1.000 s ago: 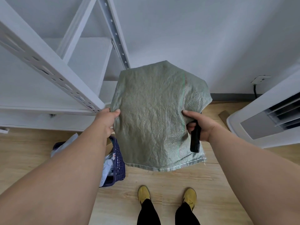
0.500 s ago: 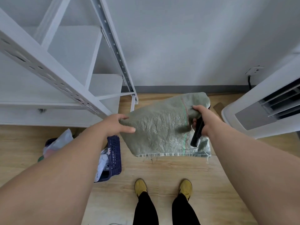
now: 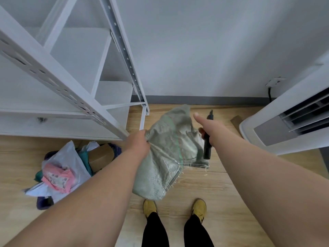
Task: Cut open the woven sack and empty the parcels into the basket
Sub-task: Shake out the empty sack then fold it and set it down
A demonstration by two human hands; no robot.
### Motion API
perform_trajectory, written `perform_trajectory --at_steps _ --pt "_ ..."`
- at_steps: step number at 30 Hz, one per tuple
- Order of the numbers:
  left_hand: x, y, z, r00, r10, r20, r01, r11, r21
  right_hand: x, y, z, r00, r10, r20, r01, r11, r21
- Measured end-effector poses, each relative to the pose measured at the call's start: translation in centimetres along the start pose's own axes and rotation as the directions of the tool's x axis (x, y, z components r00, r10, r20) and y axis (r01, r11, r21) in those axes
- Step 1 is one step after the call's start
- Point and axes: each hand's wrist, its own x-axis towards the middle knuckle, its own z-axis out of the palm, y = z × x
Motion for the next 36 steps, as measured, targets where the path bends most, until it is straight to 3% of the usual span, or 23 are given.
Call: perform_trajectory --at_steps 1,2,3,5,7,8,10,12,15,16,19,23,26,28,31,34,36 --pt "0.2 -0.3 0.1 0.997 -0.067 -0.024 0.067 0.997 -0.03 0.2 0.4 0.0 0.989 -0.047 -0.14 0.028 0.99 -0.137" --pt "0.3 -0.5 0.3 0.992 -0.12 -0.049 0.118 0.992 -0.048 0.5 0.9 0.1 0.977 -0.099 -0.191 0.054 0.972 -0.228" --pt "0.3 -0.5 0.6 0.986 -0.15 -0.069 0.146 0.988 -0.059 0.5 1.6 0.5 0.985 -0.109 -0.136 0.071 0.963 -0.262" --pt "0.2 0.0 1.9 0.985 -0.153 -0.077 0.147 0.986 -0.083 0.1 3.2 2.2 0.987 0.004 0.163 0.028 0.981 -0.193" --pt "0.2 1.0 3.5 0.992 -0.121 -0.049 0.114 0.987 -0.115 -0.6 4.9 4.5 0.914 0.098 0.394 -0.093 0.995 -0.033" --pt "0.1 1.6 4.3 0.996 -0.093 -0.014 0.09 0.986 -0.138 -0.6 5.6 5.6 0.894 0.089 0.439 -0.115 0.993 0.034" --pt "-0.1 2.6 6.0 0.996 0.019 0.085 0.0 0.976 -0.218 0.1 6.8 7.4 0.92 0.012 0.393 -0.053 0.994 0.093" --pt "-0.3 3.0 7.7 0.976 0.151 0.155 -0.091 0.937 -0.336 1.6 7.5 7.9 0.973 -0.062 0.224 0.048 0.997 0.065" --pt "0.1 2.1 10.8 0.945 0.218 0.243 -0.071 0.864 -0.498 5.4 8.8 7.3 0.998 -0.057 0.024 0.058 0.998 -0.025" --pt "0.6 1.4 12.1 0.939 0.214 0.27 -0.06 0.874 -0.483 6.8 9.2 7.2 0.999 -0.053 -0.003 0.053 0.997 -0.057" --pt "2.7 -0.8 16.4 0.94 0.148 0.308 -0.077 0.97 -0.231 11.0 10.4 8.1 0.996 -0.082 0.023 0.082 0.996 -0.022" --pt "7.0 -2.7 21.0 0.983 0.181 0.031 -0.18 0.983 -0.043 17.3 10.7 11.1 0.966 -0.154 0.207 0.134 0.985 0.111" --pt "11.1 -3.8 24.6 0.953 0.242 -0.182 -0.244 0.97 0.016 23.0 10.2 13.1 0.917 -0.161 0.365 0.098 0.978 0.185" --pt "14.2 -4.5 27.5 0.925 0.291 -0.244 -0.293 0.956 0.032 27.4 10.5 14.0 0.915 -0.14 0.379 0.078 0.982 0.173" --pt "18.6 -5.9 32.3 0.946 0.303 -0.119 -0.3 0.953 0.036 33.8 12.0 15.1 0.954 -0.128 0.269 0.119 0.992 0.05" --pt "23.5 -8.7 38.1 0.981 0.147 0.123 -0.156 0.986 0.063 40.1 15.0 16.4 0.981 -0.156 0.11 0.171 0.976 -0.135" --pt "26.6 -10.8 41.0 0.973 0.06 0.223 -0.089 0.988 0.123 43.3 17.3 17.5 0.979 -0.176 0.104 0.193 0.962 -0.194"
